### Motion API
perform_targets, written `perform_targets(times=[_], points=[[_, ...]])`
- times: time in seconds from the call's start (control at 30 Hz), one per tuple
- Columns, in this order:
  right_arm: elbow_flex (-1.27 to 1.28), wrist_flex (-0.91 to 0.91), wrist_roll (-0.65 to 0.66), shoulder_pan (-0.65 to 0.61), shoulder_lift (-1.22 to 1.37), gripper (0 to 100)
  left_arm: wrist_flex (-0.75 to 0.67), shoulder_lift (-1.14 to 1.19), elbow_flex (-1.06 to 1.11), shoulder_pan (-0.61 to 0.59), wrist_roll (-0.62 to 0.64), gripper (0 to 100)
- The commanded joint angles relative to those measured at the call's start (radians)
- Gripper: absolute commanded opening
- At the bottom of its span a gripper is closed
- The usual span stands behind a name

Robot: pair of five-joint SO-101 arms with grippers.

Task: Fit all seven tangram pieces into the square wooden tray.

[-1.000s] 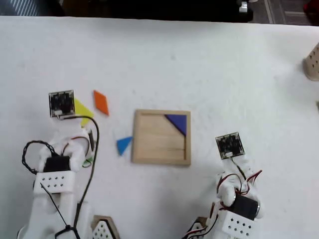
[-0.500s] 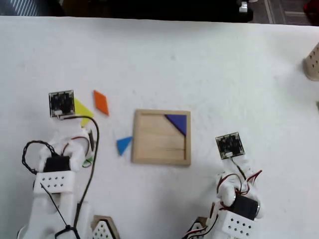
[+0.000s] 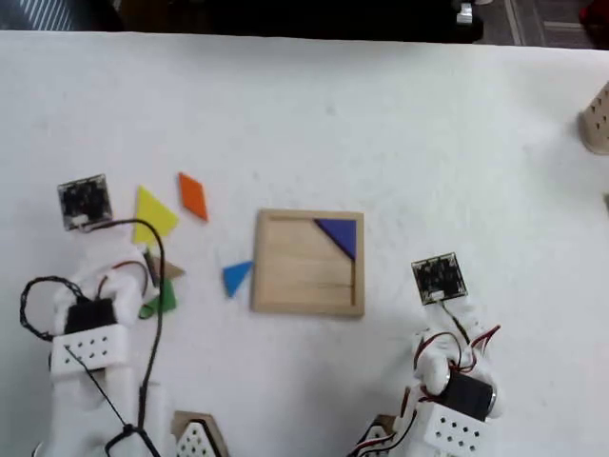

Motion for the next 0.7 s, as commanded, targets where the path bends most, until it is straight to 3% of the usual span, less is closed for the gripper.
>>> perform_targets(times=[0.0, 0.13, 0.2, 0.47, 0.6, 0.67], points=[[0.009, 0.007, 0.005, -0.001, -0.001, 1.8, 0.103, -0.019, -0.120, -0.108, -0.011, 12], [0.009, 0.007, 0.005, -0.001, -0.001, 1.8, 0.129, -0.019, -0.130, -0.171, -0.006, 26], [0.009, 0.007, 0.005, -0.001, -0.001, 1.8, 0.132, -0.015, -0.140, -0.197, -0.008, 28], [0.009, 0.005, 0.002, -0.045, -0.001, 1.8, 0.250, -0.015, -0.224, -0.466, -0.009, 19], [0.008, -0.002, 0.008, -0.209, -0.001, 1.8, 0.328, -0.015, -0.292, -0.470, -0.028, 18], [-0.015, -0.030, 0.008, -0.217, -0.002, 1.8, 0.361, -0.015, -0.316, -0.469, -0.026, 18]])
